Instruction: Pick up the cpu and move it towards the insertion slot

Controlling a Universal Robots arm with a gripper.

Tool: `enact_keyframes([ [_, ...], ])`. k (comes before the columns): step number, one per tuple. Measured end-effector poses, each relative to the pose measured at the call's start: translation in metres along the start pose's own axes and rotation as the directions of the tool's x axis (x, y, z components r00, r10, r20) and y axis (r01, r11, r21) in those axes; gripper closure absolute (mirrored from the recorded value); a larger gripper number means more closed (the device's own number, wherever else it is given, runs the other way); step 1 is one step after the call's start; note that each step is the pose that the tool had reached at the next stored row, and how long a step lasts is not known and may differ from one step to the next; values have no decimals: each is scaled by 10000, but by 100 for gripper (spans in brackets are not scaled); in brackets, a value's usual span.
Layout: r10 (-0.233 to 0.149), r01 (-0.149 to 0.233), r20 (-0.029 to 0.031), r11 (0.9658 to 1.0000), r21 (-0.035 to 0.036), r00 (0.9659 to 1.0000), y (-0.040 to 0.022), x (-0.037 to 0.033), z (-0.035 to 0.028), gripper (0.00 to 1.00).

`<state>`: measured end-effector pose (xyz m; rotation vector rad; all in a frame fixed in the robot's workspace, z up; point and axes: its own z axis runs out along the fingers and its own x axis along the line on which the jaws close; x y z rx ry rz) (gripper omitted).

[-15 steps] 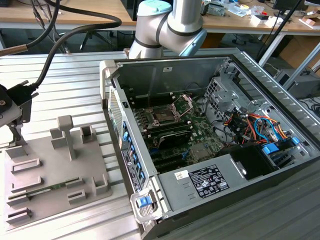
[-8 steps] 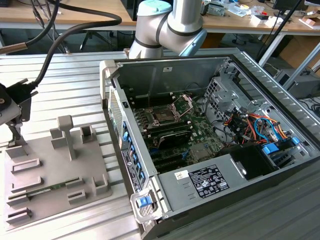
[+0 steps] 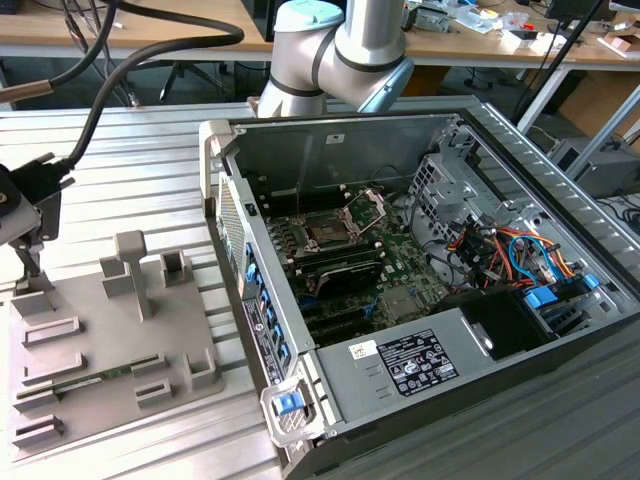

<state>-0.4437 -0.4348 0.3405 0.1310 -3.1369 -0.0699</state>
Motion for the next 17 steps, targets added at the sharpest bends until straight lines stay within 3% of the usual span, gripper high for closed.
enact_keyframes([
  [17,0,0,-1,10000,-2,10000,4,0,-89,45],
])
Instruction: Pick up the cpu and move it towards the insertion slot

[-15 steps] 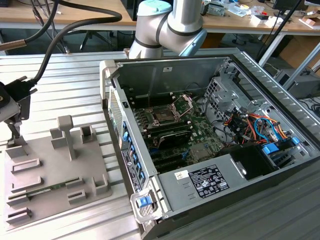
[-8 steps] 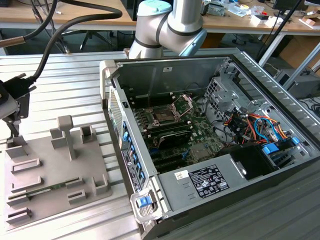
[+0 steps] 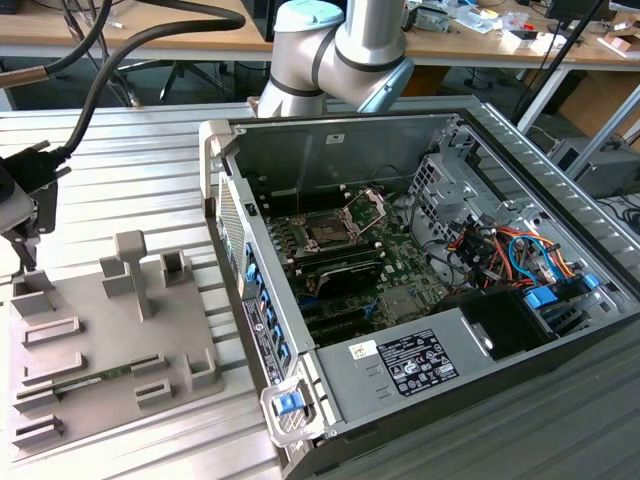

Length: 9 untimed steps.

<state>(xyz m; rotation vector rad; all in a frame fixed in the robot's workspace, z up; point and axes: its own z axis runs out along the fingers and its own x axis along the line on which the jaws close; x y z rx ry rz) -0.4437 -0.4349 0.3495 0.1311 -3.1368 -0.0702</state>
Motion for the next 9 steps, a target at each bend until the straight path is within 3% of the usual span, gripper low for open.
enact_keyframes([
  [9,0,0,0,10000,0,10000,2,0,-40,45],
])
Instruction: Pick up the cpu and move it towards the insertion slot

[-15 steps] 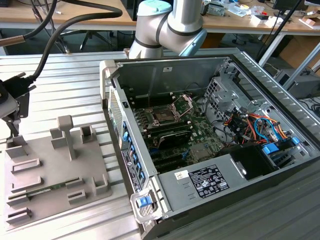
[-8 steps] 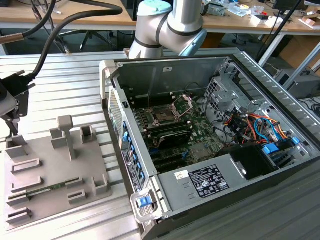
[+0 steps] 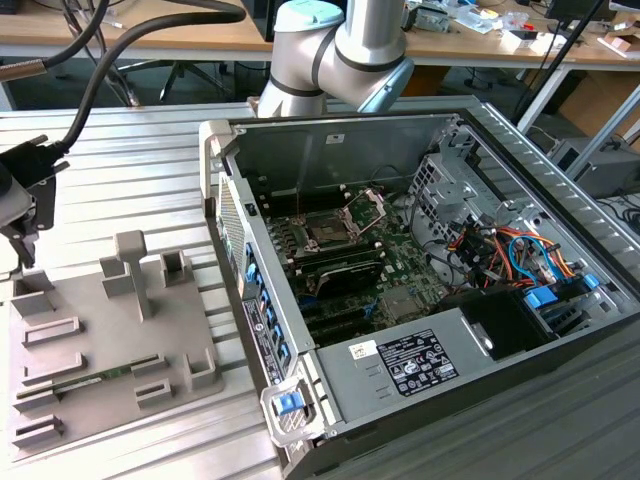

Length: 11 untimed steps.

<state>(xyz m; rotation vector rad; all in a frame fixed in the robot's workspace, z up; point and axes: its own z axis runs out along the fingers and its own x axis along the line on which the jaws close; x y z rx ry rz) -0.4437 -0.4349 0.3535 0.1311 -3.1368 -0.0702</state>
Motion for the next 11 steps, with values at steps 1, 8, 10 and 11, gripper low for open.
enact_keyframes([
  [1,0,0,0,10000,0,10000,0,0,-3,45],
  [8,0,0,0,10000,-1,10000,1,0,-28,45],
  [10,0,0,0,10000,-1,10000,2,0,-36,45],
  [11,0,0,0,10000,-2,10000,2,0,-39,45],
])
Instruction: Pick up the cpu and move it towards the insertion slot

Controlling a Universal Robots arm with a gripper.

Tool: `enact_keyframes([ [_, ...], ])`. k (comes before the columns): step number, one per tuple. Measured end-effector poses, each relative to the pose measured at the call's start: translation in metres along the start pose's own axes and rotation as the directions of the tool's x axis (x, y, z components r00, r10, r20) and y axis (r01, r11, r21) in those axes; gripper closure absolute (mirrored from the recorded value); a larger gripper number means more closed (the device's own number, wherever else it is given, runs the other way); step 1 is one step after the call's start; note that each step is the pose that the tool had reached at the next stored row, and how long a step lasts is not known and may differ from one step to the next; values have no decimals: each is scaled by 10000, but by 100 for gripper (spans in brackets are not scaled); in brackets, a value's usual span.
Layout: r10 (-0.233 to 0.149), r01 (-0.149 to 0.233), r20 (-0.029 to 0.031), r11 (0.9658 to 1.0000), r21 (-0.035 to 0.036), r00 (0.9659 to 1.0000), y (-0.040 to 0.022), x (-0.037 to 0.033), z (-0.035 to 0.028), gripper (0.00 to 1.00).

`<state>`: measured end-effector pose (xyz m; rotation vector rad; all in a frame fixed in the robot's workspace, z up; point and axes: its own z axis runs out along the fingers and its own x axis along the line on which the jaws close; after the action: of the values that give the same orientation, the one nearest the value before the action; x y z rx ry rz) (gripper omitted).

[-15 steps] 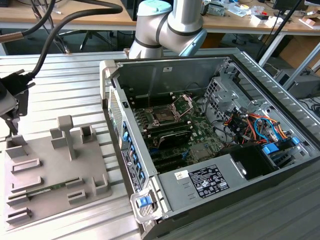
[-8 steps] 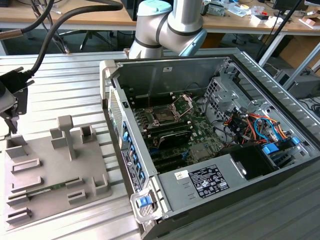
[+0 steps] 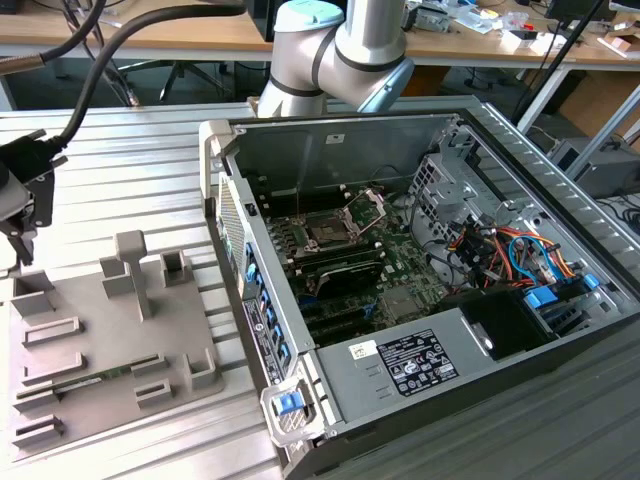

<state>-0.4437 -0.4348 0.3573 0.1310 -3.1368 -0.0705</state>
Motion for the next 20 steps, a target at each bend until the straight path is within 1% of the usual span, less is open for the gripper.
enact_keyframes([
  [20,0,0,2,10000,-17,10000,4,0,-84,45],
])
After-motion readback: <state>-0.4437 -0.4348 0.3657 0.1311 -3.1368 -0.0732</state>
